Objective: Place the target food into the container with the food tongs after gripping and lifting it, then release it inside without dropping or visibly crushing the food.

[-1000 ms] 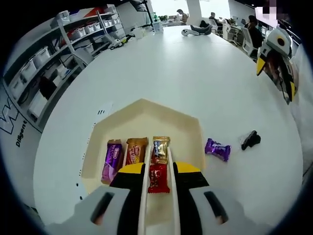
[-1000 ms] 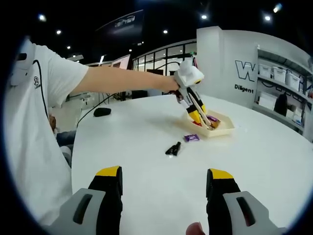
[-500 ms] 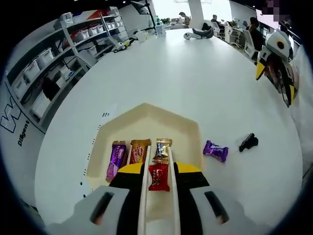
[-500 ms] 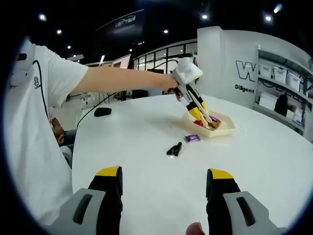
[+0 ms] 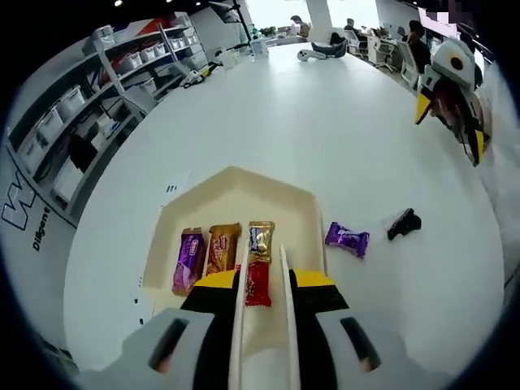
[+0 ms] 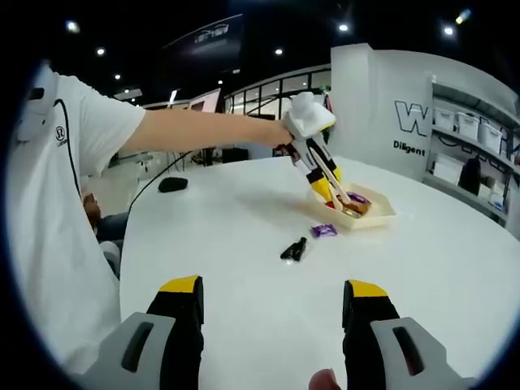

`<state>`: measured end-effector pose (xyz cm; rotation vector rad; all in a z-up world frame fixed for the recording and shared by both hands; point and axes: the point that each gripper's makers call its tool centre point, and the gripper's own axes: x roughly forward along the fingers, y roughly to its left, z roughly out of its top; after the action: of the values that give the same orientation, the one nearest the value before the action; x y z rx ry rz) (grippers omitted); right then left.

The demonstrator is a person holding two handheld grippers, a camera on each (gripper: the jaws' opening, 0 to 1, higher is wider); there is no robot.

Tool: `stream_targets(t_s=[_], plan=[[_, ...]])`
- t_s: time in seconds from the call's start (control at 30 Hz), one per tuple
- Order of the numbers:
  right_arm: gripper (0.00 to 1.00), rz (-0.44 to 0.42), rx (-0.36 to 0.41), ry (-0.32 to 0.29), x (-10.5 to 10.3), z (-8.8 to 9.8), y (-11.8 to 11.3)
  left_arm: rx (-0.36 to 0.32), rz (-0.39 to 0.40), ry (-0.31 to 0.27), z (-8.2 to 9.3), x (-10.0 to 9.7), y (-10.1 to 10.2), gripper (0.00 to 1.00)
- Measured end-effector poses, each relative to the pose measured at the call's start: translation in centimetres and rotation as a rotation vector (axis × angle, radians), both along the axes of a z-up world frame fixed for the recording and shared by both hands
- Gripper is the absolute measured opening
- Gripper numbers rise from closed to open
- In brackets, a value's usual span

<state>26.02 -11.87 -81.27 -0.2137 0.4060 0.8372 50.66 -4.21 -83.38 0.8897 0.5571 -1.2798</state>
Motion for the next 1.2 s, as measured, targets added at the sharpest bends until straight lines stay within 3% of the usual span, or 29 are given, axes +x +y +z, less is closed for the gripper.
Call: stream_targets(t_s=[0.47, 1.0, 1.2], plan=[[0.67, -0.010, 0.003, 0.002, -0.1, -0.2, -0.5, 0.002, 0.027, -0.028, -0.7, 0.7, -1.6, 0.22], [0.67, -0.010, 0.006, 0.004, -0.2, -0.3, -0.5, -0.007, 0.048, -0.041, -0.5, 1.2, -1.5, 0.22], [0.67, -0.009, 0.005, 0.004, -0.3, -0.3, -0.5, 0.020, 0.028, -0.036, -0.2, 0.4, -0.2, 0.22]])
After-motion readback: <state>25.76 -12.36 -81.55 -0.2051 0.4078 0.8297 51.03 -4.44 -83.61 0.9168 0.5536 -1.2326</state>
